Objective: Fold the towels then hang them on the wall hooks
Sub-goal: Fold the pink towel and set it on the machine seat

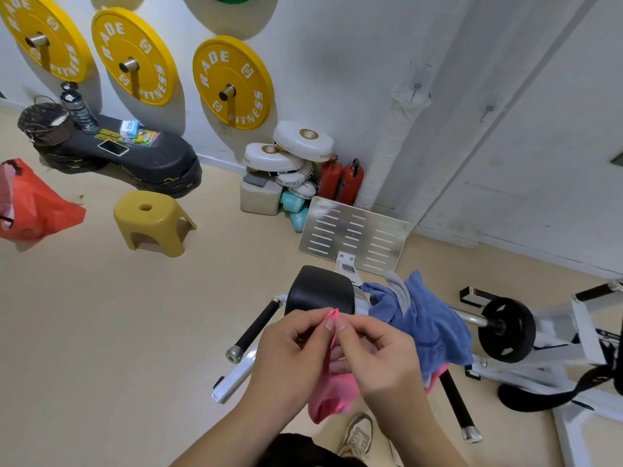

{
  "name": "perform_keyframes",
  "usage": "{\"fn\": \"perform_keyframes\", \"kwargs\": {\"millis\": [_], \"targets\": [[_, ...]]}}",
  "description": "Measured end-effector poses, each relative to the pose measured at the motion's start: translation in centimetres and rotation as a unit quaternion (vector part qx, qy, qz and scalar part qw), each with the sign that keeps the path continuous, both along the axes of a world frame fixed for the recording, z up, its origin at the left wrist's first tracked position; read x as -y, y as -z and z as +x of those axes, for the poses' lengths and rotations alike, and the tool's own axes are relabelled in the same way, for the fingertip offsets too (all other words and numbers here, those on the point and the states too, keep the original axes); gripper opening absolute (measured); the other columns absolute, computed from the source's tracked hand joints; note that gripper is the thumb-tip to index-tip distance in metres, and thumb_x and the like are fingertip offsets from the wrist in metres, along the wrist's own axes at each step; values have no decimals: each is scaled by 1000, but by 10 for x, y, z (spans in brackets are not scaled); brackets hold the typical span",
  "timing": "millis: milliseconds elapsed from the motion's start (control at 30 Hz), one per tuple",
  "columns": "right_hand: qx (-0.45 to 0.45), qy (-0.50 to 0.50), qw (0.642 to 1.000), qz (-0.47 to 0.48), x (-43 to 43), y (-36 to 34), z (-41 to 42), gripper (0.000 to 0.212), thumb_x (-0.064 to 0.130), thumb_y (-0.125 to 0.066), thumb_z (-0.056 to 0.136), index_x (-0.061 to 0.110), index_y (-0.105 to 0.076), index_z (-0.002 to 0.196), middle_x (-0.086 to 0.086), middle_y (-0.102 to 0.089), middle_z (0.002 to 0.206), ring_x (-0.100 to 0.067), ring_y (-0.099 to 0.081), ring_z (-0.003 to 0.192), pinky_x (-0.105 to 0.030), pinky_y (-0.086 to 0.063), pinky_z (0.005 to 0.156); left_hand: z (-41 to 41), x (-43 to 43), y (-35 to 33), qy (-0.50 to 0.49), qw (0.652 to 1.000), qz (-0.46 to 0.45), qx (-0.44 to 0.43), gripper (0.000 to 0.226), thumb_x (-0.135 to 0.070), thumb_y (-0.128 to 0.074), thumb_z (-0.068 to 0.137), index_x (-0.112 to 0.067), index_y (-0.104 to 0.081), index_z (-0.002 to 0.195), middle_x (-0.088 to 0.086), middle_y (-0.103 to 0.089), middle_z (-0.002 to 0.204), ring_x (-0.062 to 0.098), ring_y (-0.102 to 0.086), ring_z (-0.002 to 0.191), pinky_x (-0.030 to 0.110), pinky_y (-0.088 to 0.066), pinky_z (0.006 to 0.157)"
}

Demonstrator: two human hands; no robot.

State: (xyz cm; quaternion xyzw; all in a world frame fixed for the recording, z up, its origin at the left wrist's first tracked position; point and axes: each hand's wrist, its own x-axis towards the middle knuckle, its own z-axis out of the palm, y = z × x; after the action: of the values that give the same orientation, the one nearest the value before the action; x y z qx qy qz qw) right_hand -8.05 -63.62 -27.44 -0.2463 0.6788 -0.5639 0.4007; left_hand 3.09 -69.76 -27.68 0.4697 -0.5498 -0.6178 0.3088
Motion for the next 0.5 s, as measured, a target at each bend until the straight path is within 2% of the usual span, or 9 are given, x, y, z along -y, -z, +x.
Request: {"fn": "perform_keyframes", "kwargs": {"millis": [133,233,333,400,433,500], "targets": [[13,-10,1000,-7,-3,1,0,20,-4,-64,96,9,-79,96,-17,-78,77,-32,-78,74,-41,-65,69,3,0,0,25,1000,-8,-10,24,-12,-67,97,-29,-83,101,-10,-75,92,2,-70,85,13,-52,70],[37,20,999,-9,-4,-1,-7,9,-5,-70,92,3,-74,91,-18,-76,75,-28,-76,69,-36,-65,61,6,-2,-2,65,997,18,-25,30,-4,-67,94,-28,-82,106,-1,-73,102,14,-70,90,12,-54,69],[28,27,999,-14,-4,3,-15,19,-7,-74,87,8,-71,98,-17,-71,75,-25,-71,61,-34,-61,54,8,-3,2,107,994,6,-24,36,0,-69,90,-30,-80,107,-4,-72,108,17,-72,92,26,-61,77],[-95,-8,995,-30,-8,6,-20,33,-3,-78,85,21,-74,107,2,-69,84,-14,-70,71,-30,-60,62,9,-2,5,117,993,-29,-13,28,-6,-72,92,-30,-80,104,-8,-74,105,14,-71,94,28,-60,82],[-179,-36,982,-45,-11,5,-23,37,0,-79,85,28,-75,109,10,-69,93,-11,-71,85,-26,-59,72,8,-1,5,122,992,-45,-11,25,-8,-72,93,-29,-80,101,-8,-74,102,14,-71,92,23,-57,79],[-267,-89,956,-79,-16,2,-27,43,3,-77,87,41,-76,107,14,-72,107,-9,-68,108,-17,-53,90,8,1,2,134,988,-71,-9,23,-8,-69,96,-27,-81,97,-8,-72,97,14,-68,87,16,-52,71]]}}
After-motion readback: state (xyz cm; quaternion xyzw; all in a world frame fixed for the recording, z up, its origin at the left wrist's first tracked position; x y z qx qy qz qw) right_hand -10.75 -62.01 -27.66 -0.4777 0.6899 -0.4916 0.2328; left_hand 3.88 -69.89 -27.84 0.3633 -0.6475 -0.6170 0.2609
